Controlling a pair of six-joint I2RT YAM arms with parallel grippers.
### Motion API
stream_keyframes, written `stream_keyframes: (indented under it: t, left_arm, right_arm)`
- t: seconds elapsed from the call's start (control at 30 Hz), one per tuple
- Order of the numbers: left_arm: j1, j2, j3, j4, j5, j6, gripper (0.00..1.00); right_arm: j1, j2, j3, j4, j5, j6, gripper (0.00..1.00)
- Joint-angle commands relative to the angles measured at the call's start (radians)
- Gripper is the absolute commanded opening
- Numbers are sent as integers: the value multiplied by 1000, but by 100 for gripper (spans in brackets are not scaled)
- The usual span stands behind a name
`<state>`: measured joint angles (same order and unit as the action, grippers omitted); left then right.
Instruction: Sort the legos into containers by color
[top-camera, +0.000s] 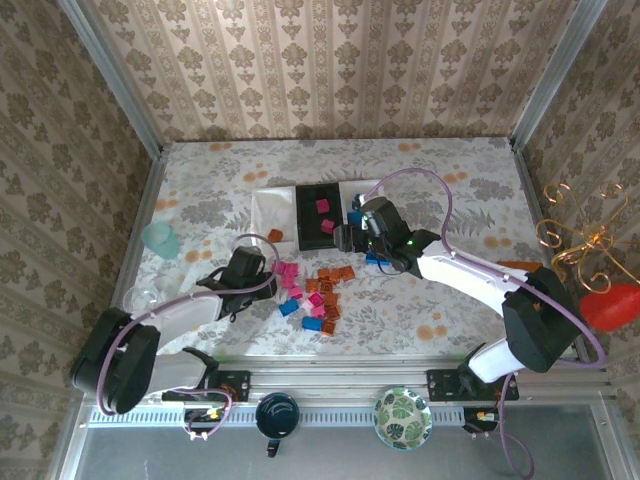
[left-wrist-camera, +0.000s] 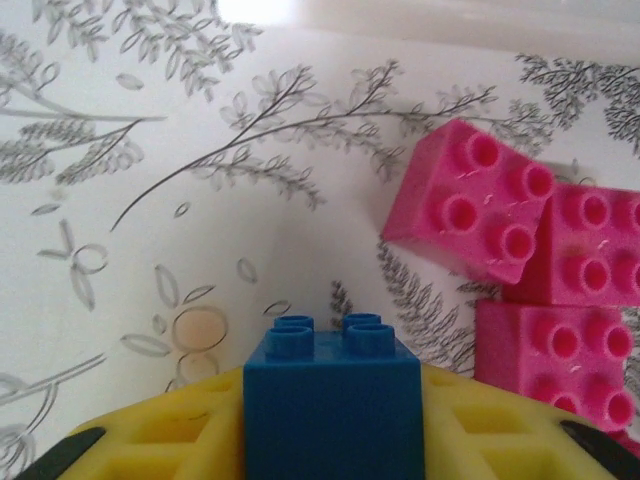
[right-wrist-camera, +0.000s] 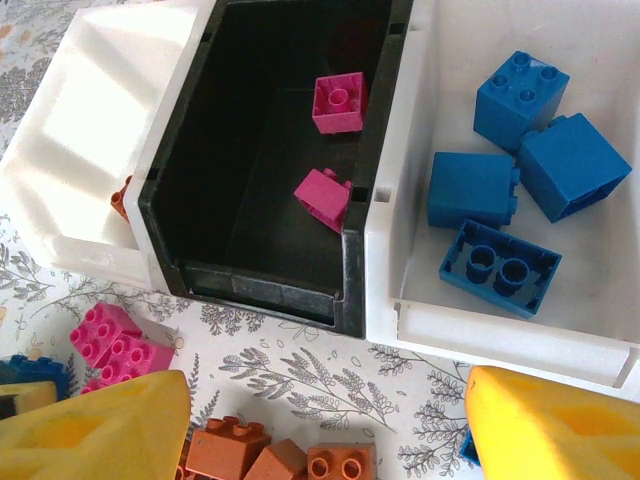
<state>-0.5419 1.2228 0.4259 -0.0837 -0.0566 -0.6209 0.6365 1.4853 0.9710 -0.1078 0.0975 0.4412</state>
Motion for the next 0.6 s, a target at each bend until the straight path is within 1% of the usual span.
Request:
stream_keyframes:
  t: [0.0,0.1,0.2,0.27,0.33,0.37,0.47,0.57]
  left_arm:
    - [3,-62,-14,-52,-4,-2,36]
    - [-9,-103,18,-82,5,6,28]
    - [-47,-119,87,-106,2,14,27]
    - [-85,-97,152,-104,-6,27,27]
    - [-118,-34,237,-83,-3,43,27]
    - [-129,13,287,-65,7,54,26]
    - [-153,162,442,-4,55,75,25]
    - [-180,318,626,12,60,124,25]
  right_arm:
    - [-4,-22,-11,10,10,1,74]
    - [-8,-26,-14,9,13,3,74]
    - [-19,-49,-40,18,16,16,74]
    - [-21,-74,-66,19,36,20,74]
    - [-23,-88,-100,19,60,26,74]
    - [-23,-128,-120,18,71,31,74]
    - [-24,-168,-164,-1,90,43,75]
    - [-24,-207,-211,-13,95,58,75]
